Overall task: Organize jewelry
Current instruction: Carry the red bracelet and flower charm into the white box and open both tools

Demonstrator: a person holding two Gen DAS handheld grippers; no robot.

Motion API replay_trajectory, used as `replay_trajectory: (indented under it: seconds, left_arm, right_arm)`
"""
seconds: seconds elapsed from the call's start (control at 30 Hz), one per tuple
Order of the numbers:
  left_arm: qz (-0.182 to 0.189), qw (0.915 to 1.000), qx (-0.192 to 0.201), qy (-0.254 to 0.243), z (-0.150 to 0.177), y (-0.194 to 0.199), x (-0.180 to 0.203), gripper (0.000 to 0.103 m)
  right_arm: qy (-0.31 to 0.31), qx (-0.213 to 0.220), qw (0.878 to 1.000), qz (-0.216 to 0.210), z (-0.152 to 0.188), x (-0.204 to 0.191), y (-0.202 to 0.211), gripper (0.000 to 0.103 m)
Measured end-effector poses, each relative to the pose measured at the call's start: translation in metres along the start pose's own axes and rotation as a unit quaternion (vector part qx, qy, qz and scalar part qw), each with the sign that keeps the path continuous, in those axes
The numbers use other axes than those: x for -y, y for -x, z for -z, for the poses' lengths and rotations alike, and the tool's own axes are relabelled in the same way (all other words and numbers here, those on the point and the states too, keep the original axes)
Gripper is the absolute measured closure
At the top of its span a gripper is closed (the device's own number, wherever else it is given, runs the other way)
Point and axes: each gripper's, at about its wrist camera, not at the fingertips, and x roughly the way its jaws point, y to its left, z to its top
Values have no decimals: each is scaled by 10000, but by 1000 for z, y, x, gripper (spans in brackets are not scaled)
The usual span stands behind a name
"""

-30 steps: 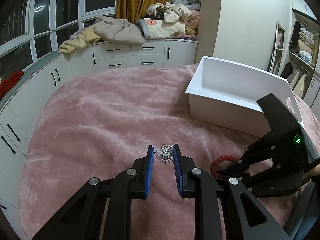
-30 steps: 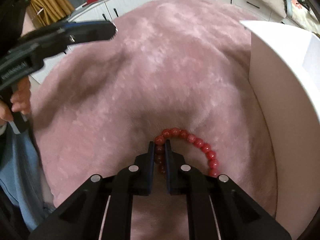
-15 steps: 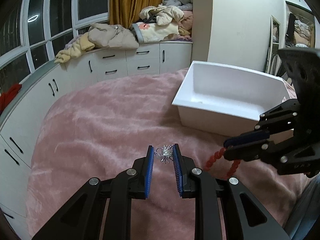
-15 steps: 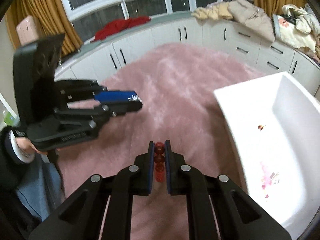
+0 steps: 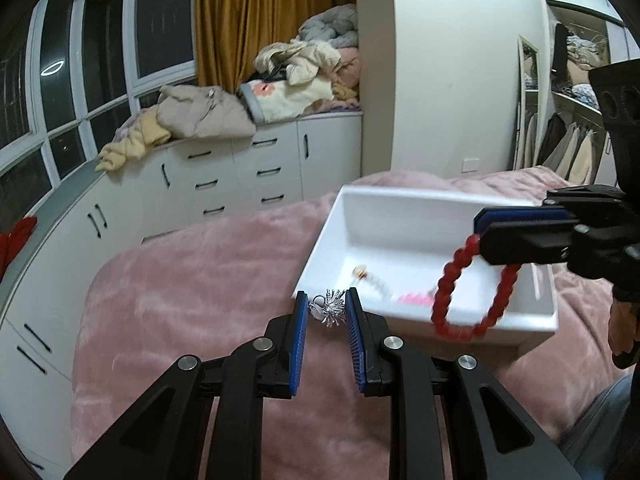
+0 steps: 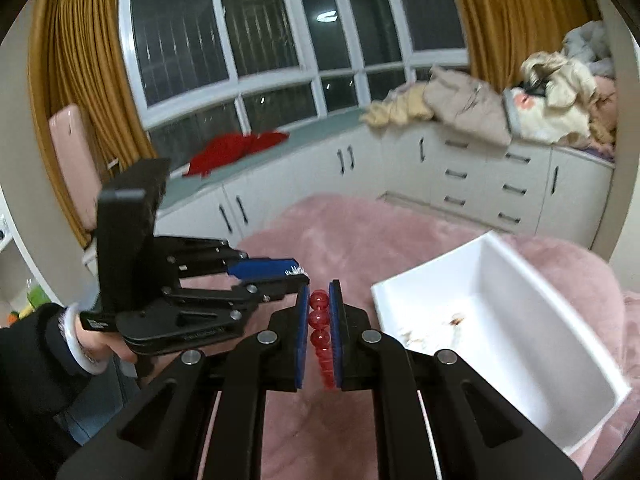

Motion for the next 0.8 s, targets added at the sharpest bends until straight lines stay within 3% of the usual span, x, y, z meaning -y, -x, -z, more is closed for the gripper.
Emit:
replay_trajectory:
  seconds: [0.27, 0.53, 0.8]
  left_arm:
    - [413, 9991, -69, 22, -44, -23, 39, 79]
    - [557, 9962, -651, -151, -60, -95, 76, 79]
    - [563, 9929, -1049, -76, -64, -159, 86, 77]
  right_arm:
    - [-243, 368, 9975, 548, -4, 38, 57, 92]
    - [-448, -173, 9904, 1297, 15, 78, 51, 92]
    - [-562, -525, 9863, 1456, 35, 97, 26, 90]
